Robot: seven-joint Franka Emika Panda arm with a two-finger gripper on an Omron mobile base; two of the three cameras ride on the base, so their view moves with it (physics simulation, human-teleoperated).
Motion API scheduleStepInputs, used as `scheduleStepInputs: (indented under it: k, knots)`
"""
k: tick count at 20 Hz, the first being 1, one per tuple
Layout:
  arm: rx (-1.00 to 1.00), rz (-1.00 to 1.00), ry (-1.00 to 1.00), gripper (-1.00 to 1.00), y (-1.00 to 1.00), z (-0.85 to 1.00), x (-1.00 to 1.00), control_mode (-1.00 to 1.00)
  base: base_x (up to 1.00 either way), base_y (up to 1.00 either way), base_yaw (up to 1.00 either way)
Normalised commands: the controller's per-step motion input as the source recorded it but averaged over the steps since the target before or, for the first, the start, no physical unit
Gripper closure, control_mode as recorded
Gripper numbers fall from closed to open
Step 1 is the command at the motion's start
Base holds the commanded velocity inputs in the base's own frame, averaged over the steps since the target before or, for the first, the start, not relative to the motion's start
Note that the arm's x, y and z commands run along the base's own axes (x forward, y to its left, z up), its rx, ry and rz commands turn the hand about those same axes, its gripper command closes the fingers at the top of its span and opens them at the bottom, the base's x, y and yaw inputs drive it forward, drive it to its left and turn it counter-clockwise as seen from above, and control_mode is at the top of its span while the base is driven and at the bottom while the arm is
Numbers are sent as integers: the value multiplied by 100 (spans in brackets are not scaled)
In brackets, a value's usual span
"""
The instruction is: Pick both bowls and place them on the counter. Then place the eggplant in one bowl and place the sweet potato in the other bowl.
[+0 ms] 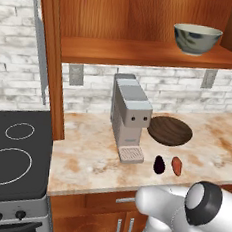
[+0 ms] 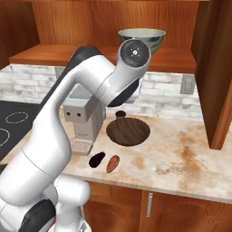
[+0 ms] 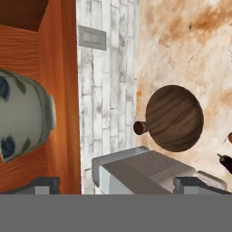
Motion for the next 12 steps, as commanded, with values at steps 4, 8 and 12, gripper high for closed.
scheduleStepInputs:
  k: [4, 8, 12]
  knots:
    - [4, 0, -14, -100, 0, 37, 9, -100, 0, 0, 0]
    - [0, -1, -14, -100, 7, 22, 31, -100, 0, 0, 0]
    - [0, 0, -14, -100, 9, 11, 46, -100, 0, 0, 0]
